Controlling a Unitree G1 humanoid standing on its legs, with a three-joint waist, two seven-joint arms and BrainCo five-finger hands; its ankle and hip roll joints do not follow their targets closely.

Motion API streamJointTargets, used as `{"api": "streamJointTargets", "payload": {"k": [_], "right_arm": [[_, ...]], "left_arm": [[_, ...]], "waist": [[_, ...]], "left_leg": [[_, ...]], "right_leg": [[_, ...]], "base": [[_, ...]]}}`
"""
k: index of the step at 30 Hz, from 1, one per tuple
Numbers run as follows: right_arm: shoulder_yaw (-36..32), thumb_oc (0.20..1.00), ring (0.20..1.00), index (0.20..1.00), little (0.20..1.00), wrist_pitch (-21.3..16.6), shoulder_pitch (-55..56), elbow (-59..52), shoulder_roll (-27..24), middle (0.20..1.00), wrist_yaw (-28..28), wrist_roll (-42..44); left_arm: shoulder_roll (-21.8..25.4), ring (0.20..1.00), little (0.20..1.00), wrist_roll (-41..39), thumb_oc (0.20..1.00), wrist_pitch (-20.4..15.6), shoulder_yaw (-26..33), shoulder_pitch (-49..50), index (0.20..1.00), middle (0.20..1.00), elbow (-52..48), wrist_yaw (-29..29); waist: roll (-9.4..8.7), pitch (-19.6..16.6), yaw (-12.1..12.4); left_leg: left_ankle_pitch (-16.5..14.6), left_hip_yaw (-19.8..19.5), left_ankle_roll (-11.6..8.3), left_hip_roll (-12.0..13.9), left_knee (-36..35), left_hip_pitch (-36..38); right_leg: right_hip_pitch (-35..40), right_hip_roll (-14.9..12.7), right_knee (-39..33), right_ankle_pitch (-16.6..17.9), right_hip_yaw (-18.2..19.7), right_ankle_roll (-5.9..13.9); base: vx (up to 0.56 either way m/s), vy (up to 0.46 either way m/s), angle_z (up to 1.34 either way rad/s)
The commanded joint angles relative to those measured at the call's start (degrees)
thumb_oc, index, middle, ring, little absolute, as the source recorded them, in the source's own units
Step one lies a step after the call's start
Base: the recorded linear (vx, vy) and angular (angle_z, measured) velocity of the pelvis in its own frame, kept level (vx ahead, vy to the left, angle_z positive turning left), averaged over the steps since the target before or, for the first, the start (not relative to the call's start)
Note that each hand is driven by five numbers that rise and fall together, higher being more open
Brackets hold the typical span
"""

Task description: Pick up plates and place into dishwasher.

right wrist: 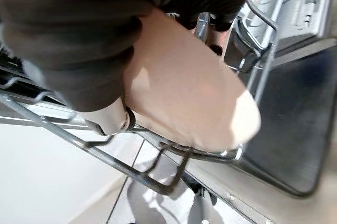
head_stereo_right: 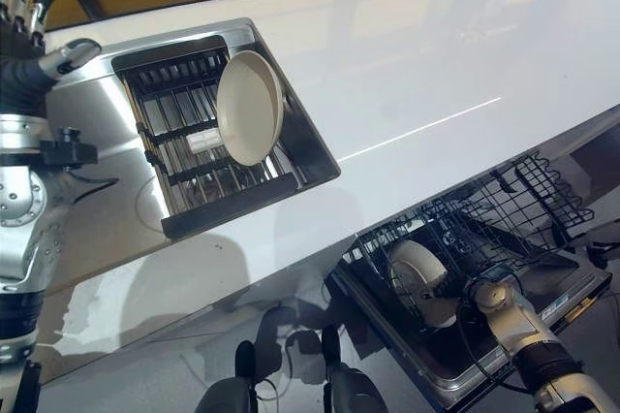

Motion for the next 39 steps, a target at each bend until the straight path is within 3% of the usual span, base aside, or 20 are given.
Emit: {"api": "streamJointTargets", "payload": {"k": [1, 2, 3, 4, 13, 20, 25, 27, 29, 33, 36, 39], "right_arm": [[6.56, 0.2, 0.2, 0.2, 0.2, 0.93, 6.37, 0.54, 7.0, 0.2, 0.48, 2.54], [6.1, 0.2, 0.2, 0.2, 0.2, 0.8, 6.84, 0.25, 7.67, 0.2, -1.19, 2.75], [5.35, 0.818, 0.818, 0.818, 0.818, 0.61, 7.15, 0.1, 8.22, 0.818, -3.08, 2.96], [4.3, 1.0, 1.0, 1.0, 1.0, -0.04, 7.61, -0.26, 8.49, 1.0, -4.91, 2.66], [-9.86, 1.0, 1.0, 1.0, 1.0, -0.9, 13.82, -9.71, 8.92, 1.0, -14.74, 0.32], [-22.94, 1.0, 1.0, 1.0, 1.0, -2.02, 20.51, -21.03, 6.01, 1.0, -12.66, -3.18], [-27.37, 1.0, 1.0, 1.0, 1.0, -3.35, 21.3, -27.0, 4.74, 1.0, -11.9, -1.83], [-28.85, 1.0, 1.0, 1.0, 1.0, -6.07, 20.22, -29.92, 4.33, 1.0, -12.24, -0.85], [-29.99, 1.0, 1.0, 1.0, 1.0, -8.94, 18.76, -32.19, 3.78, 1.0, -15.71, 2.09], [-31.19, 1.0, 1.0, 1.0, 1.0, -14.41, 14.41, -37.7, 5.15, 1.0, -24.55, 9.41], [-29.26, 1.0, 1.0, 1.0, 1.0, -19.02, 12.54, -39.02, 6.64, 1.0, -27.16, 10.38], [-28.44, 1.0, 1.0, 1.0, 1.0, -22.01, 10.54, -39.43, 6.5, 1.0, -28.93, 12.06]], "left_arm": [[2.03, 1.0, 1.0, -0.41, 1.0, -1.48, -0.6, -4.23, 1.0, 1.0, 1.51, -0.94], [1.78, 1.0, 1.0, -0.13, 1.0, -1.55, -0.48, -3.9, 1.0, 1.0, 1.5, -1.12], [1.58, 1.0, 1.0, -0.04, 1.0, -1.66, -0.2, -3.6, 1.0, 1.0, 1.63, -1.41], [1.44, 1.0, 1.0, 0.02, 1.0, -1.59, 0.15, -3.09, 1.0, 1.0, 1.55, -1.54], [-0.38, 1.0, 1.0, -0.03, 1.0, -1.21, 4.74, 4.9, 1.0, 1.0, 0.6, -4.04], [-2.58, 1.0, 1.0, 2.47, 1.0, -2.88, 8.64, 13.85, 1.0, 1.0, -0.35, -5.37], [-2.75, 1.0, 1.0, 6.47, 1.0, -4.35, 10.59, 18.04, 1.0, 1.0, 0.94, -3.52], [-2.59, 1.0, 1.0, 10.96, 1.0, -5.0, 12.6, 21.72, 1.0, 1.0, 1.39, -1.99], [-2.56, 1.0, 1.0, 15.33, 1.0, -5.51, 14.45, 24.47, 1.0, 1.0, 1.58, -0.49], [-0.91, 1.0, 1.0, 24.08, 1.0, -7.18, 15.1, 25.85, 1.0, 1.0, 5.99, 2.06], [0.23, 1.0, 1.0, 29.82, 1.0, -7.93, 13.95, 25.88, 1.0, 1.0, 9.46, 4.61], [1.46, 1.0, 1.0, 33.81, 1.0, -5.1, 12.65, 24.94, 1.0, 1.0, 13.02, 7.08]], "waist": [[2.08, -0.91, 0.32], [2.09, -1.1, 0.26], [2.12, -1.29, 0.18], [2.18, -1.58, 0.04], [2.67, -5.68, -1.86], [2.67, -8.77, -3.74], [2.57, -9.99, -3.67], [2.51, -10.14, -2.31], [2.86, -10.09, -1.04], [3.82, -10.93, 0.48], [4.22, -11.76, 1.67], [4.7, -12.67, 2.15]], "left_leg": [[-1.2, -6.26, 3.79, -3.29, 5.56, -5.53], [-1.34, -6.22, 3.91, -3.42, 5.71, -5.43], [-1.5, -6.19, 4.03, -3.6, 5.91, -5.34], [-1.66, -6.16, 4.14, -3.75, 6.16, -5.23], [-3.18, -5.07, 5.49, -4.99, 6.58, -2.34], [-3.46, -3.1, 6.49, -5.74, 2.69, 1.91], [-2.99, -0.97, 6.47, -5.42, -0.24, 4.17], [-2.73, 1.51, 6.54, -4.97, -1.3, 5.47], [-2.28, 2.63, 6.78, -4.53, -1.62, 5.9], [-0.81, 0.5, 7.38, -5.05, -1.47, 5.05], [0.35, -0.68, 6.01, -5.13, -1.49, 4.47], [1.1, -1.58, 4.65, -4.59, -1.17, 4.14]], "right_leg": [[-0.45, -0.22, 5.78, -3.7, -1.6, -0.22], [-0.36, -0.3, 5.82, -3.64, -1.46, -0.14], [-0.23, -0.4, 5.81, -3.57, -1.29, -0.06], [-0.04, -0.55, 5.8, -3.51, -1.09, 0.03], [1.64, -1.88, 6.01, -3.38, 0.66, 1.33], [2.32, -3.22, 4.92, -2.17, 2.16, 3.37], [2.55, -3.9, 3.18, -0.81, -0.32, 4.38], [1.88, -4.2, 6.61, -0.69, -6.05, 4.86], [1.53, -4.11, 11.05, -2.28, -9.18, 4.38], [0.9, -2.26, 16.68, -5.25, -9.82, 2.68], [3.44, -1.94, 11.93, -5.89, -11.06, 1.59], [5.76, -1.11, 9.46, -7.2, -11.63, 0.66]], "base": [[0.01, 0.073, 0.01], [0.02, 0.09, 0.02], [0.02, 0.122, 0.02], [0.03, 0.138, 0.01], [0.06, 0.182, -0.03], [0.04, 0.237, -0.11], [-0.01, 0.141, -0.16], [-0.07, 0.112, -0.35], [-0.1, 0.08, -0.71], [-0.08, 0.022, -0.34], [-0.03, -0.073, 0.04], [-0.01, -0.099, 0.05]]}}
